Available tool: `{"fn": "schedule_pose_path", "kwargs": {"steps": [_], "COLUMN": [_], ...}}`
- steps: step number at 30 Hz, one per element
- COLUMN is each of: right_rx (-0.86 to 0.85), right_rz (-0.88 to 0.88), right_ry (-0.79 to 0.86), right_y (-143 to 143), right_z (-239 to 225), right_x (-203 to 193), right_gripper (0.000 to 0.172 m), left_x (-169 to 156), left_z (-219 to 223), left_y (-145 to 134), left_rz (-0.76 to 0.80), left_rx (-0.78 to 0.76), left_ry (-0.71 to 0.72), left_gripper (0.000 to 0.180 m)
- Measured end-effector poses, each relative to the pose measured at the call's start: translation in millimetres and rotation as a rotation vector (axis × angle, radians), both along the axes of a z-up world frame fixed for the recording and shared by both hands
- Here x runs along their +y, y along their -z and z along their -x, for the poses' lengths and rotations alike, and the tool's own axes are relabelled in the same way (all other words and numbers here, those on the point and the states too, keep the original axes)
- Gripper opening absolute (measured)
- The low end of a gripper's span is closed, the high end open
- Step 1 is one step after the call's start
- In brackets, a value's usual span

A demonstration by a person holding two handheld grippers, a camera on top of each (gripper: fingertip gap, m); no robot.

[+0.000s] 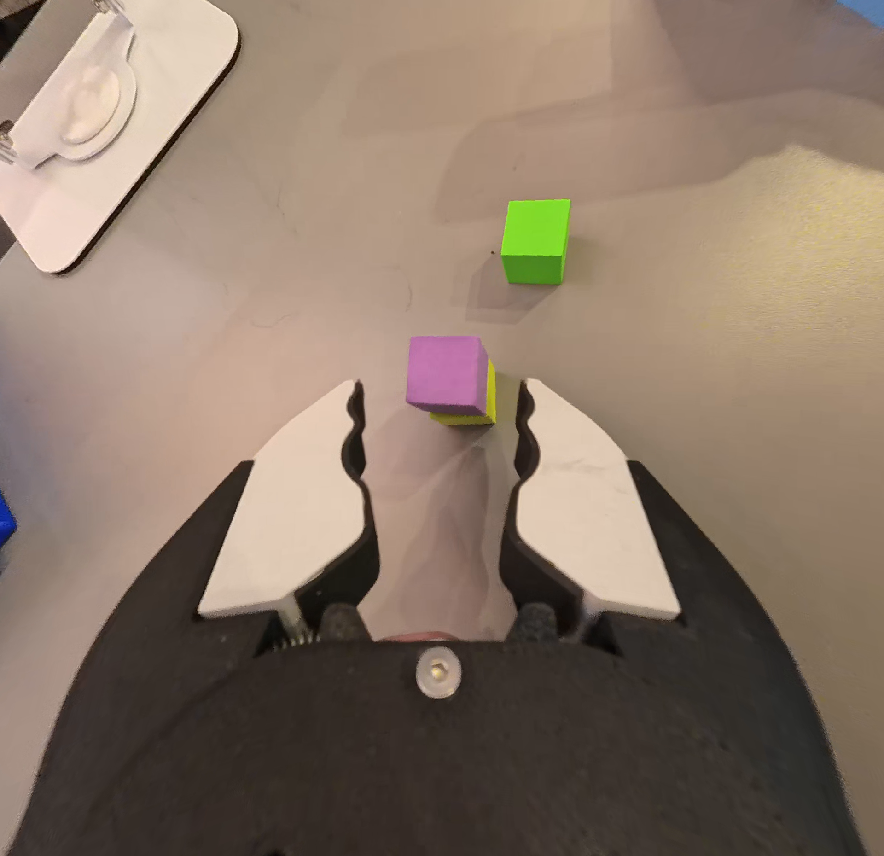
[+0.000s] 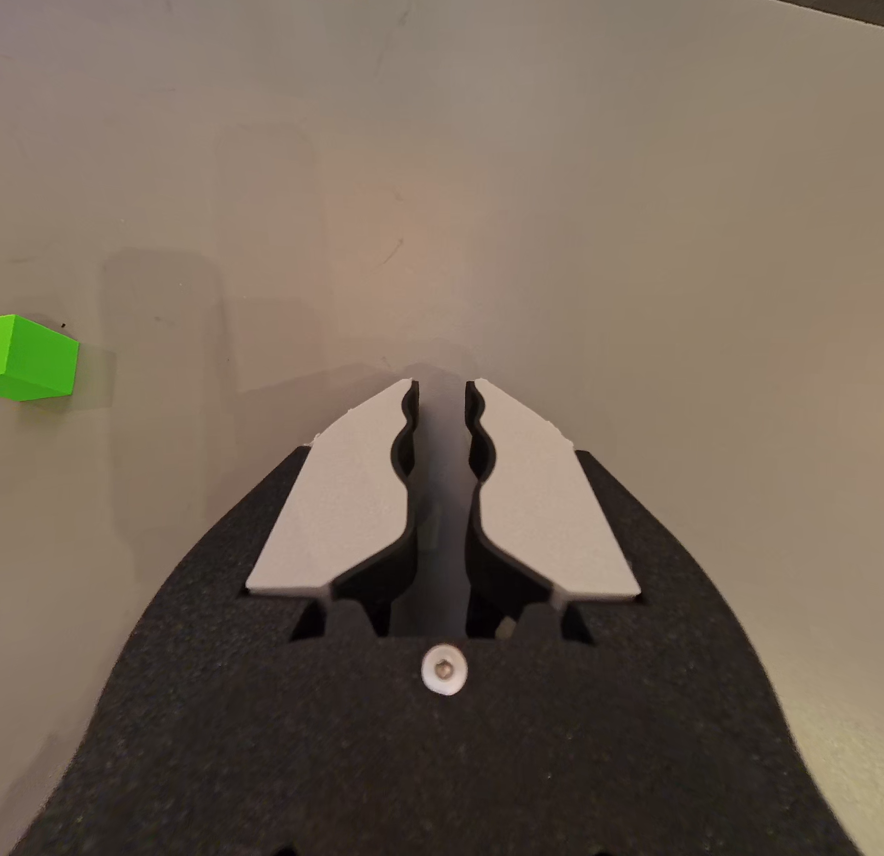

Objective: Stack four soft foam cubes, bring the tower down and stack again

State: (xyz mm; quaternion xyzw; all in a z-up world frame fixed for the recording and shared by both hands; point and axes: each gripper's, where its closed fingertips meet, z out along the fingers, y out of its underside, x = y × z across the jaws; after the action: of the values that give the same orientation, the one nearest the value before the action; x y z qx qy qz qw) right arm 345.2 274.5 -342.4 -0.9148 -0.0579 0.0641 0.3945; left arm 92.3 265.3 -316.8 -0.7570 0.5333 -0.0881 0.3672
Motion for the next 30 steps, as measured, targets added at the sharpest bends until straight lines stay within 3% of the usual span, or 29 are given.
{"fn": "schedule_pose_path", "kwargs": {"steps": [5,13,17,23,27,28,30], "right_rx": [-0.001,0.002,0.003,0.002,0.002,0.003,0.005], "right_rz": [0.004,0.001,0.005,0.007,0.007,0.008,0.01], "right_ry": [-0.001,-0.002,-0.002,-0.004,-0.004,-0.004,-0.003], "right_y": [1,0,1,1,1,2,2], "right_z": [0,0,0,0,0,0,0], "right_x": [0,0,0,0,0,0,0], "right_gripper": [0.018,0.018,0.018,0.018,0.018,0.018,0.018], "left_x": [-3,-3,-6,-5,0,0,4], "left_z": [3,-4,-5,-3,1,2,7], "left_y": [11,20,21,21,22,22,21], "left_rz": [0.092,0.157,0.175,0.17,0.192,0.196,0.198], "left_rx": [-0.005,-0.004,0.001,0.041,0.072,0.084,0.101], "left_ry": [0.049,0.133,0.243,0.518,0.586,0.594,0.573], "left_gripper": [0.06,0.03,0.029,0.029,0.03,0.036,0.067]}}
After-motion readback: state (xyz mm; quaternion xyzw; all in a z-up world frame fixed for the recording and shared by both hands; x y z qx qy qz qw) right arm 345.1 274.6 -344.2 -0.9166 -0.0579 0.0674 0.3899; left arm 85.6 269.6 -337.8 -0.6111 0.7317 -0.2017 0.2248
